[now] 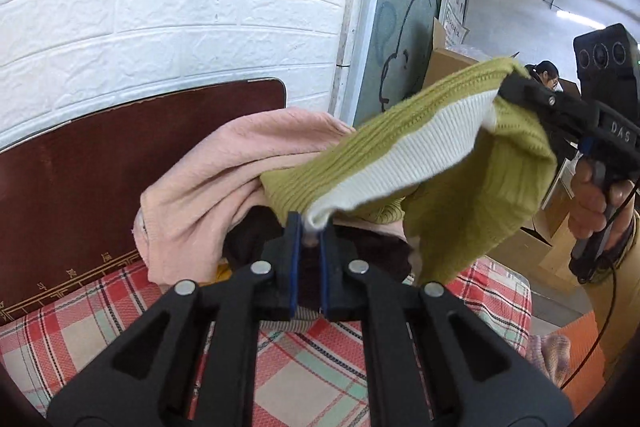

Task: Fold clothes
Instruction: 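Lift the green sweater up out of the pile with both grippers, then lower the green sweater onto the bed and open both grippers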

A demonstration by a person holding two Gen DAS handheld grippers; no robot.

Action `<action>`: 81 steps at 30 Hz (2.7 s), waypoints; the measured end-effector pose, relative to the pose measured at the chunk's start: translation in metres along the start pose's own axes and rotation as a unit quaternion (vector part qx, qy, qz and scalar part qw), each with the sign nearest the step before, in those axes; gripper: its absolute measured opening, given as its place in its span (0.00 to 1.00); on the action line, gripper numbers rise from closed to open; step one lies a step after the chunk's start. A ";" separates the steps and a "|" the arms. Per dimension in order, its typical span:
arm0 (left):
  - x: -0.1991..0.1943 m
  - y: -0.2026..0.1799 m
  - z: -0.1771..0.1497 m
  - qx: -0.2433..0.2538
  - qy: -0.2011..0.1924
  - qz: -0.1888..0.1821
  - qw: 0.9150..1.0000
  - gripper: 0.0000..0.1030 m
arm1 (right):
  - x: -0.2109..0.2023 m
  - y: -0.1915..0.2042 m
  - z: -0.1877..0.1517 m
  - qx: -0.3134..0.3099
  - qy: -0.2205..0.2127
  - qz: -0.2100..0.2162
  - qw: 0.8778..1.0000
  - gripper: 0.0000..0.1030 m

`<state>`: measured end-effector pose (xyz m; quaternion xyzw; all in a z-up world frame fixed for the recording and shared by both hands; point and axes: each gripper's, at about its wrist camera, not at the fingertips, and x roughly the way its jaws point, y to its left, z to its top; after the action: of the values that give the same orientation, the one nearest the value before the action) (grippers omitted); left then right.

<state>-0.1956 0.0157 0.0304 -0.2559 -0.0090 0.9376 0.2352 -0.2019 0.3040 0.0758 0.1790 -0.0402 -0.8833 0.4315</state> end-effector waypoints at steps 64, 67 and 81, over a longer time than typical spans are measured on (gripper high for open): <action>-0.301 0.036 -0.287 0.140 0.106 0.144 0.974 0.61 | 0.164 0.293 -0.168 0.079 0.235 0.218 0.944 0.11; -0.271 0.042 -0.296 0.125 0.132 0.129 0.975 0.61 | 0.208 0.269 -0.219 0.058 0.323 0.062 0.943 0.29; -0.269 0.113 -0.280 0.001 0.114 0.150 0.982 0.61 | 0.173 0.326 -0.303 0.243 0.337 0.205 0.886 0.67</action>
<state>0.0941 -0.2340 -0.1004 -0.3591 0.0570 0.9270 0.0920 0.0512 -0.0089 -0.1818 0.5526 -0.1417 -0.6242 0.5338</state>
